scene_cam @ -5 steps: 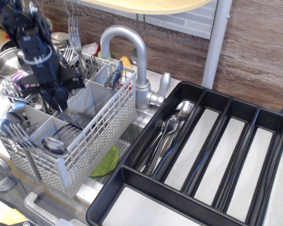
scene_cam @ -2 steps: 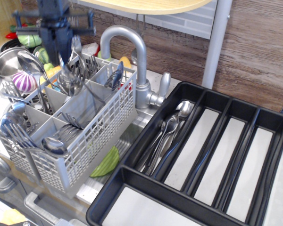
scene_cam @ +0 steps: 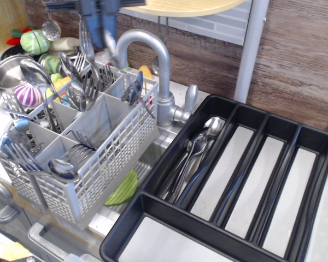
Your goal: Put small spoon from basket to tray
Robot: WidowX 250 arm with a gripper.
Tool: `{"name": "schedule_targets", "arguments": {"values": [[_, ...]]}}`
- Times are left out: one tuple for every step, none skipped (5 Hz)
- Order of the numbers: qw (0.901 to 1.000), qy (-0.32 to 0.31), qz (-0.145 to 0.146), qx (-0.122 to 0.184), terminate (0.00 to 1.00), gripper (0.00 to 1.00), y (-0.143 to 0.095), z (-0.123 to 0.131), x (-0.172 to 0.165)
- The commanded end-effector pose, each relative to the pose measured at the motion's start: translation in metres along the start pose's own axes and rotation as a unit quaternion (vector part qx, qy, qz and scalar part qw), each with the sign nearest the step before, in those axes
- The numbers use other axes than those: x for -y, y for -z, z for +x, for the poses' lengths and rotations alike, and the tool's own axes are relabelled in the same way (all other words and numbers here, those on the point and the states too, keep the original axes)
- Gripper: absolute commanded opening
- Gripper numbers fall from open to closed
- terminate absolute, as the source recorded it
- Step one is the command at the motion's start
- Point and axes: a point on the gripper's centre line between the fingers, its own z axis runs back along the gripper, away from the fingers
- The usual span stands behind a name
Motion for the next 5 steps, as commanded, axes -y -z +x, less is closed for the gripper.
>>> {"name": "schedule_targets", "arguments": {"values": [[0.9956,-0.088,-0.009,-0.031,0.0,0.0,0.016,-0.012,0.02],[0.9907,-0.123,-0.036,-0.048,0.0,0.0,0.055,-0.005,0.019],[0.9859,-0.146,-0.054,-0.062,0.0,0.0,0.074,0.001,0.018],[0.9756,-0.206,-0.053,-0.054,0.0,0.0,0.091,0.011,0.026],[0.9681,-0.242,-0.042,-0.051,0.0,0.0,0.101,0.028,0.031]]}}
